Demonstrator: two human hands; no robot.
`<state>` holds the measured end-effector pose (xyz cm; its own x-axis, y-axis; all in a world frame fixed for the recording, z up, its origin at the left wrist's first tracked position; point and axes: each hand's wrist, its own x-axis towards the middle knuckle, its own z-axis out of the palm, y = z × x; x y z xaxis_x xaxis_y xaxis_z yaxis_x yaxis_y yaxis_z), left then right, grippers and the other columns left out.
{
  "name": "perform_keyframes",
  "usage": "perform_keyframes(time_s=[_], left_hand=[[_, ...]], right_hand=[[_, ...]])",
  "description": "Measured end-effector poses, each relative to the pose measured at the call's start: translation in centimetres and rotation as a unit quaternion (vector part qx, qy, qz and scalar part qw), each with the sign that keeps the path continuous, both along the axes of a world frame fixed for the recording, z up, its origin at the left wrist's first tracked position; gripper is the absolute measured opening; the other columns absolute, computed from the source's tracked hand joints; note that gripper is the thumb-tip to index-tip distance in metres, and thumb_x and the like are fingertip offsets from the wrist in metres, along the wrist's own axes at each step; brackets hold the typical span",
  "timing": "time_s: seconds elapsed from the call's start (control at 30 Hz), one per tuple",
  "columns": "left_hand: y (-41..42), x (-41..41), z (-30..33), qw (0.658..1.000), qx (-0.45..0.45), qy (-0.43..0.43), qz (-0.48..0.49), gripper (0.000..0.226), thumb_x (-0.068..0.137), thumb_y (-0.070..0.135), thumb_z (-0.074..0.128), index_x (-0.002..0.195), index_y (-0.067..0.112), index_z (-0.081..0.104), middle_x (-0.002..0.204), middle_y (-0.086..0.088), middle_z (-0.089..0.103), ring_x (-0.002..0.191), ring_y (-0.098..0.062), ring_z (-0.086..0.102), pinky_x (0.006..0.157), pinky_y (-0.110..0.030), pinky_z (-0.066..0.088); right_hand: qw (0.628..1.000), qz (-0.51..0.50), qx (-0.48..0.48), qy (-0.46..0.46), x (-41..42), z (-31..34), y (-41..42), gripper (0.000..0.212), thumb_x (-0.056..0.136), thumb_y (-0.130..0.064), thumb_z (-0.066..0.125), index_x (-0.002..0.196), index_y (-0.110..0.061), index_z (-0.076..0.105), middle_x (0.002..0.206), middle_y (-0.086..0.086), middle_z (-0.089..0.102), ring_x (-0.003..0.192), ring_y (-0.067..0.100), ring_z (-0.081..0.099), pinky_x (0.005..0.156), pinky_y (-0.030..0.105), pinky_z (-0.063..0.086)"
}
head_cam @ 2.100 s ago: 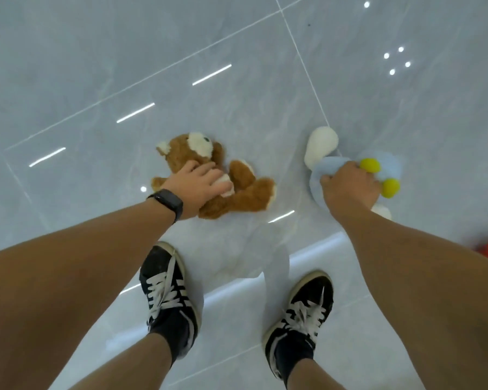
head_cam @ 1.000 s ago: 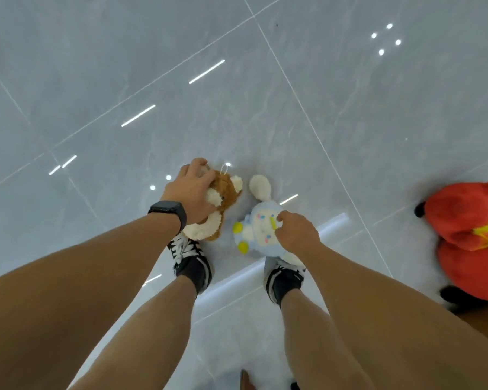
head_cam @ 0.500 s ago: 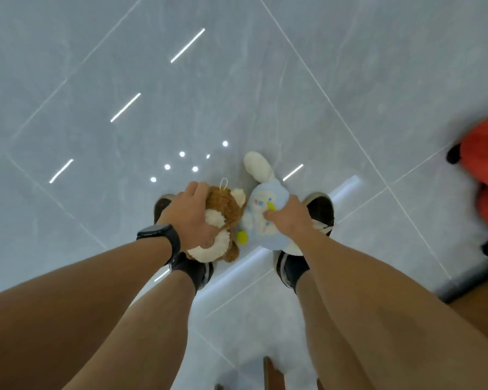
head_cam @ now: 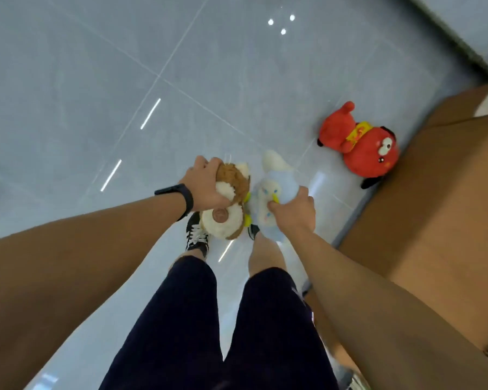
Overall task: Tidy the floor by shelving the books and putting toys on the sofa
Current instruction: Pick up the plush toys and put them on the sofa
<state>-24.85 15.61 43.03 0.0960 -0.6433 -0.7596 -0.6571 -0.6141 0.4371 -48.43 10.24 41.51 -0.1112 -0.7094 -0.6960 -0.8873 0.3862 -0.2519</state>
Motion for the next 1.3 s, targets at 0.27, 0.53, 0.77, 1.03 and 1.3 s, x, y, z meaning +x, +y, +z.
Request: perform_keyframes(time_s=[0.27, 0.53, 0.77, 1.03, 1.3], left_hand=[[-3.1, -9.4, 16.4, 0.984, -0.085, -0.009, -0.159, 0.079, 0.059, 0.037, 0.088, 0.119, 0.015, 0.043, 0.122, -0.005, 0.034, 0.106, -0.031, 0.050, 0.082, -0.039, 0.050], [-6.1, -22.2, 22.0, 0.945, -0.121, 0.016, -0.302, 0.075, 0.063, 0.033, 0.086, 0.121, 0.022, 0.040, 0.115, -0.001, 0.040, 0.098, -0.027, 0.053, 0.078, -0.038, 0.050], [-14.6, -35.6, 23.7, 0.908, -0.128, -0.026, -0.398, 0.077, 0.062, 0.034, 0.086, 0.123, 0.021, 0.040, 0.118, -0.002, 0.043, 0.095, -0.028, 0.056, 0.079, -0.041, 0.053], [-21.3, -51.4, 24.8, 0.881, -0.211, -0.064, -0.420, 0.083, 0.065, 0.043, 0.081, 0.134, 0.026, 0.038, 0.139, -0.006, 0.029, 0.101, -0.032, 0.057, 0.078, -0.042, 0.058], [-33.3, -67.2, 23.3, 0.807, -0.239, -0.077, -0.534, 0.069, 0.072, 0.039, 0.075, 0.127, 0.031, 0.034, 0.136, -0.004, 0.027, 0.088, -0.036, 0.061, 0.072, -0.046, 0.057]], right_hand=[[0.980, -0.137, -0.145, -0.008, -8.3, 18.4, 5.4, 0.074, 0.077, -0.045, 0.076, 0.136, -0.020, 0.040, 0.125, 0.006, 0.047, 0.111, 0.033, 0.053, 0.083, 0.043, 0.049], [0.942, -0.265, -0.205, -0.012, -18.8, 22.4, 8.6, 0.076, 0.077, -0.038, 0.079, 0.140, -0.019, 0.042, 0.126, 0.004, 0.047, 0.111, 0.026, 0.054, 0.088, 0.038, 0.050], [0.939, -0.283, -0.196, 0.014, -31.9, 22.9, 4.5, 0.078, 0.079, -0.047, 0.077, 0.143, -0.021, 0.040, 0.126, 0.005, 0.045, 0.110, 0.030, 0.050, 0.085, 0.040, 0.046], [0.927, -0.313, -0.206, 0.026, -46.3, 23.2, -1.0, 0.080, 0.077, -0.038, 0.076, 0.146, -0.023, 0.039, 0.128, 0.004, 0.047, 0.111, 0.034, 0.050, 0.083, 0.041, 0.043], [0.896, -0.393, -0.194, 0.070, -57.3, 22.8, -9.0, 0.076, 0.076, -0.038, 0.070, 0.146, -0.028, 0.040, 0.124, 0.000, 0.047, 0.109, 0.030, 0.049, 0.085, 0.043, 0.049]])
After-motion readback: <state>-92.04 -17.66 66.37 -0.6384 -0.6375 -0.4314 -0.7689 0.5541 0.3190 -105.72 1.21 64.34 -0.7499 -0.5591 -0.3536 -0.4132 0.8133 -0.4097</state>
